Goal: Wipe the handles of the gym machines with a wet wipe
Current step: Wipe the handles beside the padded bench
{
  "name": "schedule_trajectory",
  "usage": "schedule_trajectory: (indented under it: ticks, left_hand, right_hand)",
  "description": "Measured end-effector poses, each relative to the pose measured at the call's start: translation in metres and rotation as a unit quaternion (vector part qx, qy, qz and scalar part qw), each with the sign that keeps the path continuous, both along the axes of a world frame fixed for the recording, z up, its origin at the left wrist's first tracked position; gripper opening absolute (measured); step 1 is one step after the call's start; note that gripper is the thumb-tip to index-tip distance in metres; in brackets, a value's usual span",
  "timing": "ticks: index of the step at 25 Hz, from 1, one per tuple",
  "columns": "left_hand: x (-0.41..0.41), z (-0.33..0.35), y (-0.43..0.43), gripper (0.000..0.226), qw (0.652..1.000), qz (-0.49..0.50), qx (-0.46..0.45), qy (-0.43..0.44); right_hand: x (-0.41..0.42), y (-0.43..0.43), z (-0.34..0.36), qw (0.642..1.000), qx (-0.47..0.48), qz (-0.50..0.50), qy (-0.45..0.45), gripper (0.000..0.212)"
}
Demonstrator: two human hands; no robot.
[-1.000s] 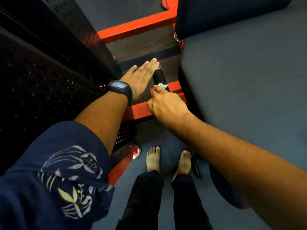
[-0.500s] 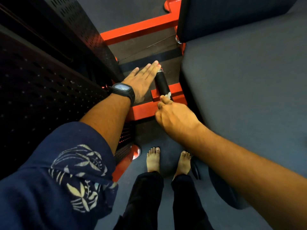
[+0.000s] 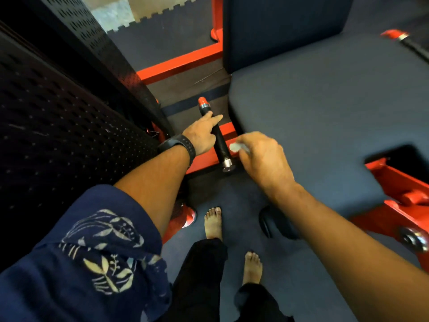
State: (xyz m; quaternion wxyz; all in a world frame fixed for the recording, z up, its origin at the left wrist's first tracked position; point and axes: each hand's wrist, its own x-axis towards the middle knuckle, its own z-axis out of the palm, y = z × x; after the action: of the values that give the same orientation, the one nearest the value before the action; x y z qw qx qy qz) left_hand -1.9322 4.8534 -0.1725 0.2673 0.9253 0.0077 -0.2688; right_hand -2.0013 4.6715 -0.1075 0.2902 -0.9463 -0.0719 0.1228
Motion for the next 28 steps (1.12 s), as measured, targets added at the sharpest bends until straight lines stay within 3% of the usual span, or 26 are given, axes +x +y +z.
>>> schedule_trajectory:
  ticks: [3,5,7,11,21,28]
  left_hand:
    - [-0.018,0.039,-0.026,0.042,0.989,0.111,-0.090,-0.034]
    - [-0.037,0.084,-0.054,0.023,0.962,0.173,-0.208,-0.050]
    - [-0.065,0.131,-0.080,0.021,0.932,0.198,-0.304,-0.031]
    - [-0.113,0.204,-0.116,0.016,0.884,0.216,-0.413,-0.028]
    - [-0.200,0.366,-0.147,0.007,0.873,0.155,-0.437,-0.152]
    - [-0.275,0.445,-0.202,0.019,0.816,0.103,-0.548,-0.153]
  right_hand:
    - [0.006,-0.013,0.031,0.985,0.103,-0.136,-0.024,0.026]
    - [0.001,-0.028,0.056,0.963,0.175,-0.205,-0.002,0.025]
    - [-0.014,-0.043,0.084,0.947,0.231,-0.221,-0.019,0.021]
    - [-0.050,-0.059,0.136,0.930,0.303,-0.200,-0.050,0.038]
    - [-0.147,-0.106,0.302,0.889,0.397,-0.210,-0.096,0.028]
    - [-0.250,-0.151,0.385,0.856,0.405,-0.243,-0.209,0.021]
